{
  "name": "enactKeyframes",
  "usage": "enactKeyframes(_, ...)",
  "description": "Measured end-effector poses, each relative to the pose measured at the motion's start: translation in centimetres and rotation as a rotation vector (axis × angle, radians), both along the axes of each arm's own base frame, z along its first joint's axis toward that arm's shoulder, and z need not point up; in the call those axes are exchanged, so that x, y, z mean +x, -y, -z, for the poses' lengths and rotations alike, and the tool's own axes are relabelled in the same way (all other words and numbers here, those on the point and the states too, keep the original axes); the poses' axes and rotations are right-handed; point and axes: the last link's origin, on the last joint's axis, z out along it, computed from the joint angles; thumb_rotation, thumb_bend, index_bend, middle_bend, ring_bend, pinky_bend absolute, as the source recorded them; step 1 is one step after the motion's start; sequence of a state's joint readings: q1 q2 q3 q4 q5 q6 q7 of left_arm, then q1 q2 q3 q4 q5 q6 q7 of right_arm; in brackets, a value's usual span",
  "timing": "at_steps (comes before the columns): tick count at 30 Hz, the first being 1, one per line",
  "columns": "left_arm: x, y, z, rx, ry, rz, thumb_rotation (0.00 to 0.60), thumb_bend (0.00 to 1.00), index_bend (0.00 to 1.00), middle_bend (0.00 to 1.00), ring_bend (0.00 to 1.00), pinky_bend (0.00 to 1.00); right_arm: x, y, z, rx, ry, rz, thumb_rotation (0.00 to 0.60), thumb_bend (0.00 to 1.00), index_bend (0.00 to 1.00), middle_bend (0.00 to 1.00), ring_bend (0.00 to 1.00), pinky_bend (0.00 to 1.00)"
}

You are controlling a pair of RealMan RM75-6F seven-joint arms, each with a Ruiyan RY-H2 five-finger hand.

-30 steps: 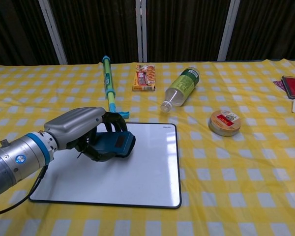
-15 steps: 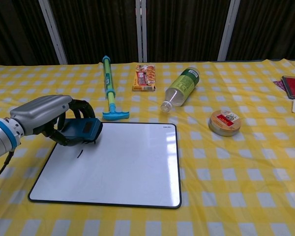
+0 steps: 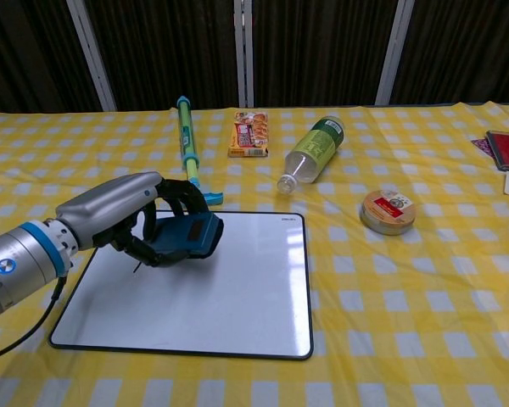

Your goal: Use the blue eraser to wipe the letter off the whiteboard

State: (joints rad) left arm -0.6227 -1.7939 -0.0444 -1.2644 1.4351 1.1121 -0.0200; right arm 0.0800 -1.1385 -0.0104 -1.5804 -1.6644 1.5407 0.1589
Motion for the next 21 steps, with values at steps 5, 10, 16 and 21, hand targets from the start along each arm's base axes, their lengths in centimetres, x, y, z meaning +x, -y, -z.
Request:
enactKeyframes(5,0.6,1.2,1.1,-0.049,0.027,0.022,0.6,0.62,0.83,0.63,0.56,0.56,0.0,0.0,-0.1,-0.005,0.003,0.0,0.6,0.05,0.12,0.0,0.0,0.0)
enactKeyframes(10,0.0,1.5,1.1,-0.054,0.036,0.019,0.6,0.63,0.83,0.63,0.56,0.56,0.0,0.0,0.0,-0.002,0.0,-0.002,0.6,0.05,0.12,0.0,0.0,0.0)
enactKeyframes(16,-1.9,1.2,0.6,-0.047,0.03,-0.003,0.6,0.62,0.83,0.63,0.56,0.56,0.1,-0.1,0.2,0.003,-0.009,-0.005,0.6,0.05,0.12,0.0,0.0,0.0)
enactKeyframes(21,-3.5,0.9,0.1,-0.038,0.017,-0.026,0.6,0.62,0.83,0.63,0.56,0.56,0.1,-0.1,0.4,0.005,-0.013,-0.005,0.6,0.05,0.12,0.0,0.0,0.0)
